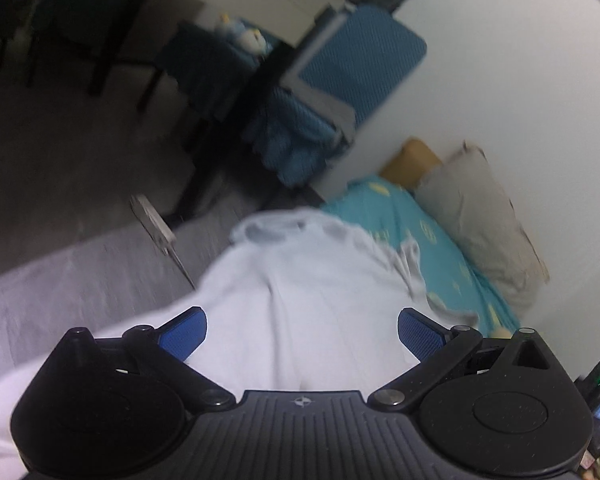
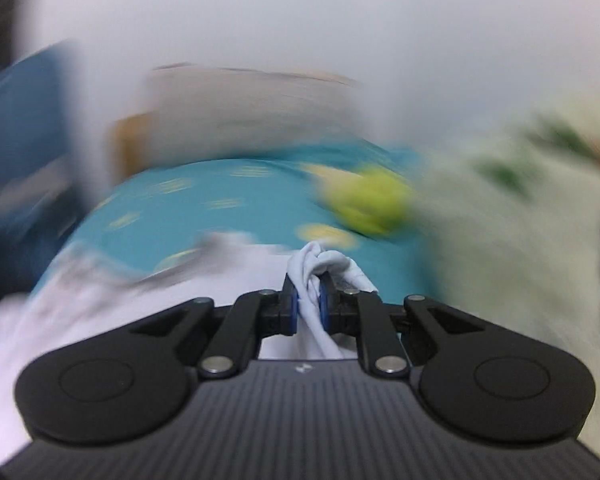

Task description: Fold clothes

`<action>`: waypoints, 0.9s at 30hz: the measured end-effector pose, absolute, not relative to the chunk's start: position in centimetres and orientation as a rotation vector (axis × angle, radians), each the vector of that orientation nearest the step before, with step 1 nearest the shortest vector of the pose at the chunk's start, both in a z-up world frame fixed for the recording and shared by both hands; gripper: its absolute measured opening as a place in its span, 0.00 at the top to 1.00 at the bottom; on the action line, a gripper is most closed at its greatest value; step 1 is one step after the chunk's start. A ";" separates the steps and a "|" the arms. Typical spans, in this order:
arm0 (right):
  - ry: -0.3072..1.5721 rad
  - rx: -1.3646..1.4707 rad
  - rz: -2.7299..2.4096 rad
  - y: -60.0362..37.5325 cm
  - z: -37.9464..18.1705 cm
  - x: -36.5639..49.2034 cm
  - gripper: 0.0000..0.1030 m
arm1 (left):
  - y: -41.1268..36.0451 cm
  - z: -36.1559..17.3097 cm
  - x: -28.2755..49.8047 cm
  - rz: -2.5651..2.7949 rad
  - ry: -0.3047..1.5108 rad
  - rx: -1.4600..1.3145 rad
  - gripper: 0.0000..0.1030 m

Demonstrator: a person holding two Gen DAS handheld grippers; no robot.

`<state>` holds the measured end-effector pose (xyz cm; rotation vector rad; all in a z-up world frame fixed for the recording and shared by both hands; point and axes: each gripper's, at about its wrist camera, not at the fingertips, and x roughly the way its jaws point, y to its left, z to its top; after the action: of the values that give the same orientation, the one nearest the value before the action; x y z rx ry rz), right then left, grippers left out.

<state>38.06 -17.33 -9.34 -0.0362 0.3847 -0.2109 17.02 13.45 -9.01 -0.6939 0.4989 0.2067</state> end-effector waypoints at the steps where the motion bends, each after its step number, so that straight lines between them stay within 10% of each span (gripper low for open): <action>1: 0.415 -0.072 -0.137 -15.8 -9.9 38.1 0.87 | 13.7 -8.7 17.0 0.224 0.486 -0.688 0.00; 6: 0.614 -0.039 0.044 -13.3 -12.4 39.5 0.80 | 13.6 -8.2 17.1 0.231 0.481 -0.613 0.00; 10: 0.609 0.096 0.085 -15.4 -11.1 38.2 0.14 | 12.2 -8.0 17.5 0.204 0.474 -0.522 0.00; 27: 0.471 0.430 0.038 -23.7 -0.1 16.0 0.13 | 3.3 -8.2 15.3 -0.075 0.433 -0.067 0.01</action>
<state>16.00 -23.71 -0.09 0.4298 0.4709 0.0382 15.27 3.34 -8.25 -0.0668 0.4328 -0.0750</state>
